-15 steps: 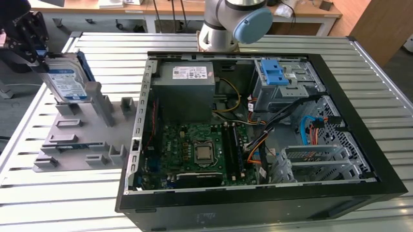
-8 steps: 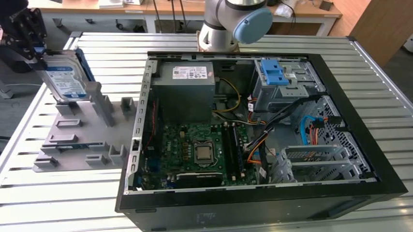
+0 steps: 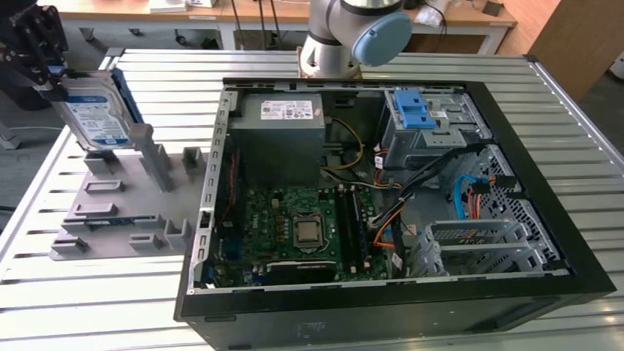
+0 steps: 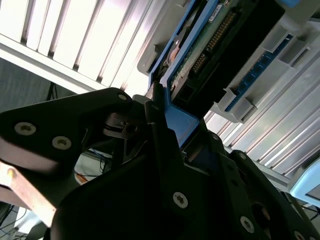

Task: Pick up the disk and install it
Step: 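Pick up the disk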

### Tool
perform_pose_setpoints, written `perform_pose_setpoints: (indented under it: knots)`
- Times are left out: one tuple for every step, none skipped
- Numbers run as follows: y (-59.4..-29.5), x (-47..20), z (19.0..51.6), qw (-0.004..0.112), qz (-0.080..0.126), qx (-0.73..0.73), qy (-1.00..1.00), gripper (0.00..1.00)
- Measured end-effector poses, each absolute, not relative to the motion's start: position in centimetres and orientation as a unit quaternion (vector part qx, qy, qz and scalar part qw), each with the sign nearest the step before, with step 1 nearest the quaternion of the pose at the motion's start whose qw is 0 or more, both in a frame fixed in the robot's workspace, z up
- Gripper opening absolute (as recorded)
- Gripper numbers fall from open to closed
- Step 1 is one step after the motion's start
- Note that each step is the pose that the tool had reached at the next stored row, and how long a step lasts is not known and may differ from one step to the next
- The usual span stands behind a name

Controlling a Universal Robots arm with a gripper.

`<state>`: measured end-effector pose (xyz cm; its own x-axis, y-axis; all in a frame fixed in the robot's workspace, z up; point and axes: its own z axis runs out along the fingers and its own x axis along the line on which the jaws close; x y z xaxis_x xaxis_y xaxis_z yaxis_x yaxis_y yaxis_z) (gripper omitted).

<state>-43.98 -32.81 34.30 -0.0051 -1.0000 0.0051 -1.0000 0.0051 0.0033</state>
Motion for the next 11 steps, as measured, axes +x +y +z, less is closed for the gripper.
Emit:
perform_pose_setpoints:
  knots:
    - [-32.81, -43.99, 34.40, 0.003, 0.001, 0.705, -0.709, 0.36]
    - [-32.81, -43.99, 34.50, 0.003, 0.001, 0.705, -0.709, 0.36]
    - [-32.81, -43.98, 34.61, 0.003, 0.001, 0.705, -0.709, 0.36]
    - [-32.81, -43.99, 34.71, 0.003, 0.001, 0.705, -0.709, 0.36]
    - [-32.81, -43.99, 34.81, 0.003, 0.001, 0.705, -0.709, 0.36]
    - [-32.81, -43.99, 34.91, 0.003, 0.001, 0.705, -0.709, 0.36]
    - [-32.81, -43.98, 35.01, 0.003, 0.001, 0.705, -0.709, 0.36]
    - [-32.81, -43.98, 35.10, 0.003, 0.001, 0.705, -0.709, 0.36]
    - [-32.81, -43.98, 35.19, 0.003, 0.001, 0.705, -0.709, 0.36]
    - [-32.81, -43.99, 35.29, 0.003, 0.001, 0.705, -0.709, 0.36]
    - [-32.81, -43.98, 35.38, 0.003, 0.001, 0.705, -0.709, 0.36]
